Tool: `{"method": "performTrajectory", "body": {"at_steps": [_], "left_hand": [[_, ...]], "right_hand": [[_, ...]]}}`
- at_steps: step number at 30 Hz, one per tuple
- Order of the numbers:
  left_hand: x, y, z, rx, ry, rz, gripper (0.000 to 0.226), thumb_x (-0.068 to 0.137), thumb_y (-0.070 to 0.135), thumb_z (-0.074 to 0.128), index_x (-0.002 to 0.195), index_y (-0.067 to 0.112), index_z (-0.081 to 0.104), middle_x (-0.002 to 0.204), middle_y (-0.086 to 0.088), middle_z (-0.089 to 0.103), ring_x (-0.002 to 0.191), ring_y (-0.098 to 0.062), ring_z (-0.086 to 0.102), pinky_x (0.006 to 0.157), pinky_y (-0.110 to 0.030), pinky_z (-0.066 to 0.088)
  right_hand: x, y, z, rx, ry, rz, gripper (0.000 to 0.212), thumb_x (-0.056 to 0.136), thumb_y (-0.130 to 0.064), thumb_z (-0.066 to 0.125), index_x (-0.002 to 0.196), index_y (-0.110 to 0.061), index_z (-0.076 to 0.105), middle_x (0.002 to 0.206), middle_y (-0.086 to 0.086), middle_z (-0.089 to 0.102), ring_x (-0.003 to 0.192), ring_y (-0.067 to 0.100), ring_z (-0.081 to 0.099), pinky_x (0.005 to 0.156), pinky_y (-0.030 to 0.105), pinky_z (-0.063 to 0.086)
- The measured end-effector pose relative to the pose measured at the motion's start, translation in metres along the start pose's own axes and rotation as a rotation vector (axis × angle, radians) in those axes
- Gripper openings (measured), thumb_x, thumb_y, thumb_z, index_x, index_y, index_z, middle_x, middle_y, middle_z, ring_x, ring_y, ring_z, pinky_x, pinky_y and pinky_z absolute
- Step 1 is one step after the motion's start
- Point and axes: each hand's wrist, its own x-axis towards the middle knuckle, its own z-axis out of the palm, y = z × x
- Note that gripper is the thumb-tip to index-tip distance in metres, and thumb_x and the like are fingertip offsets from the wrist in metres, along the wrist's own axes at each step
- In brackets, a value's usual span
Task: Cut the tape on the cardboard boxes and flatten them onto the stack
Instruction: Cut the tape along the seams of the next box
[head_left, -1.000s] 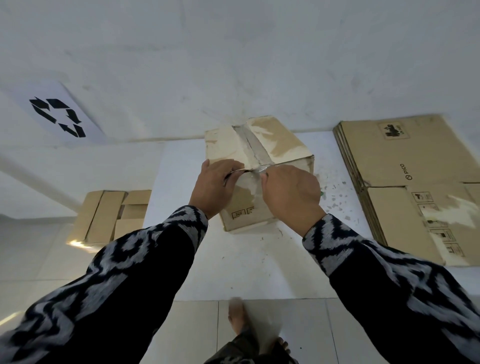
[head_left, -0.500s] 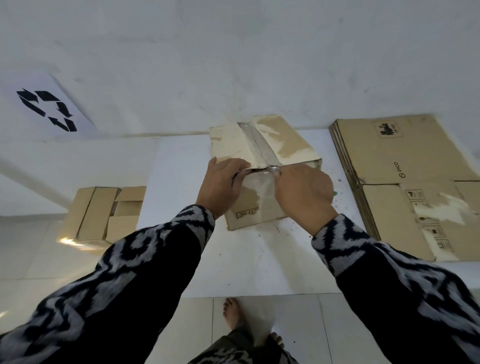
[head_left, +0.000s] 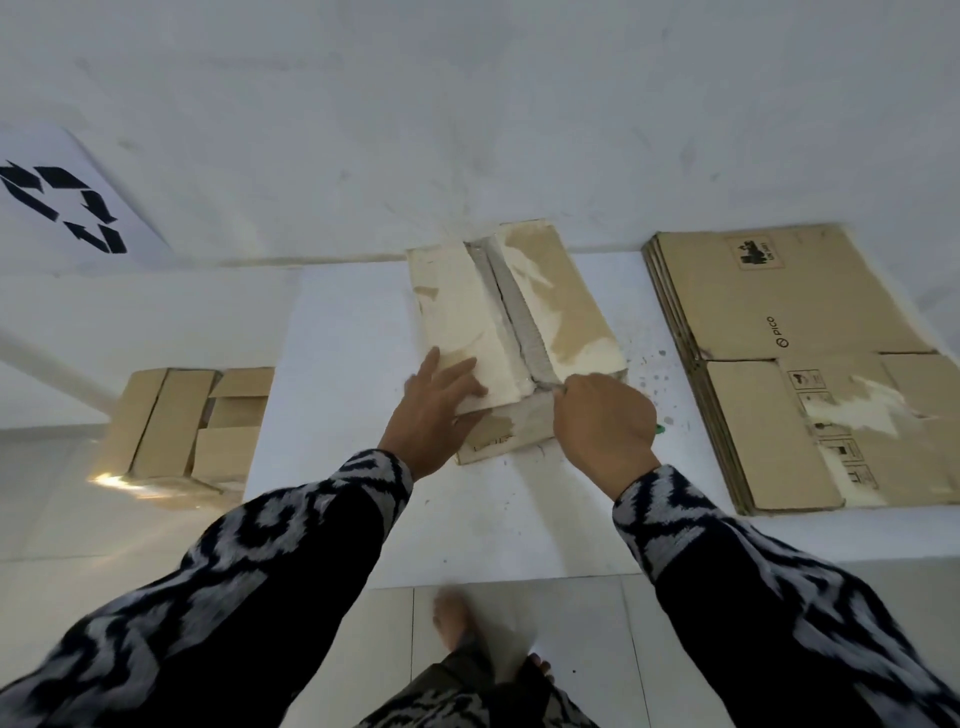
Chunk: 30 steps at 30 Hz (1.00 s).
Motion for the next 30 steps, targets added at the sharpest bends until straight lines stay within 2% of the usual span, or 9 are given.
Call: {"method": "performTrajectory", "body": {"at_steps": [2,4,10,13,15,17,23,26,30], "left_hand": [[-0.008,0.003,0.008,-0.083,-0.014,-0.035,0.019,0.094,0.025,0.064,0.107,0.012,0.063,0.15,0.002,0.045,0.151,-0.03,0.009,0.101,-0.044,0.042],[-0.008,0.007,0.011,-0.105,0.01,-0.041,0.015,0.095,0.022,0.063,0.104,0.009,0.063,0.15,0.001,0.046,0.152,-0.029,0.007,0.098,-0.038,0.043],[-0.006,0.005,0.013,-0.157,0.041,-0.019,0.009,0.096,0.015,0.061,0.099,0.007,0.063,0.143,-0.006,0.052,0.15,-0.032,0.012,0.113,-0.036,0.03],[-0.005,0.005,0.014,-0.155,0.095,0.037,0.006,0.095,0.009,0.062,0.094,0.003,0.063,0.134,-0.014,0.058,0.144,-0.022,0.02,0.118,-0.051,0.026],[-0.005,0.003,0.013,-0.155,0.067,0.004,0.009,0.096,0.011,0.061,0.097,0.003,0.064,0.139,-0.011,0.055,0.149,-0.029,0.015,0.113,-0.042,0.031],[-0.007,0.003,0.014,-0.15,0.038,-0.026,0.012,0.098,0.014,0.059,0.1,0.003,0.064,0.144,-0.007,0.051,0.15,-0.036,0.011,0.106,-0.033,0.033],[-0.003,-0.004,0.016,-0.109,0.031,-0.011,0.014,0.099,0.012,0.056,0.098,0.001,0.064,0.141,-0.011,0.053,0.148,-0.043,0.014,0.116,-0.044,0.028],[-0.003,-0.003,0.018,-0.093,0.013,-0.019,0.014,0.099,0.013,0.056,0.099,0.001,0.063,0.143,-0.01,0.051,0.149,-0.042,0.011,0.108,-0.034,0.028],[-0.002,-0.003,0.017,-0.083,0.018,-0.015,0.014,0.099,0.015,0.055,0.097,0.002,0.062,0.144,-0.009,0.051,0.149,-0.041,0.01,0.105,-0.034,0.03]], "right_hand": [[-0.009,0.003,0.017,0.053,0.029,0.005,0.025,0.103,-0.024,0.039,0.093,-0.016,0.06,0.098,0.0,0.063,0.081,0.02,0.06,0.059,0.028,0.034],[-0.012,0.002,0.03,0.134,0.046,0.045,0.036,0.106,-0.032,0.03,0.096,-0.017,0.061,0.093,-0.002,0.059,0.073,0.018,0.053,0.06,0.029,0.033],[-0.016,0.002,0.045,0.221,0.056,0.117,0.038,0.106,-0.039,0.028,0.092,-0.019,0.057,0.081,-0.006,0.051,0.069,0.017,0.047,0.057,0.03,0.031],[-0.013,-0.003,0.046,0.227,0.064,0.109,0.035,0.106,-0.038,0.029,0.085,-0.02,0.051,0.076,-0.007,0.046,0.067,0.017,0.046,0.052,0.03,0.026],[-0.01,-0.002,0.046,0.231,0.067,0.099,0.036,0.105,-0.038,0.03,0.082,-0.02,0.05,0.072,-0.009,0.043,0.066,0.016,0.046,0.049,0.028,0.023],[-0.012,0.005,0.048,0.198,0.069,0.095,0.037,0.105,-0.038,0.029,0.084,-0.019,0.053,0.076,-0.008,0.046,0.067,0.016,0.046,0.05,0.029,0.023],[-0.008,0.003,0.048,0.192,0.069,0.11,0.039,0.105,-0.038,0.029,0.098,-0.017,0.061,0.089,-0.001,0.059,0.07,0.017,0.048,0.058,0.029,0.033],[-0.012,0.011,0.05,0.158,0.078,0.122,0.039,0.105,-0.039,0.029,0.1,-0.019,0.062,0.088,-0.004,0.056,0.07,0.016,0.047,0.058,0.029,0.032],[-0.006,0.002,0.047,0.194,0.085,0.117,0.04,0.106,-0.037,0.029,0.099,-0.016,0.062,0.093,-0.001,0.059,0.076,0.019,0.056,0.061,0.029,0.032]]}}
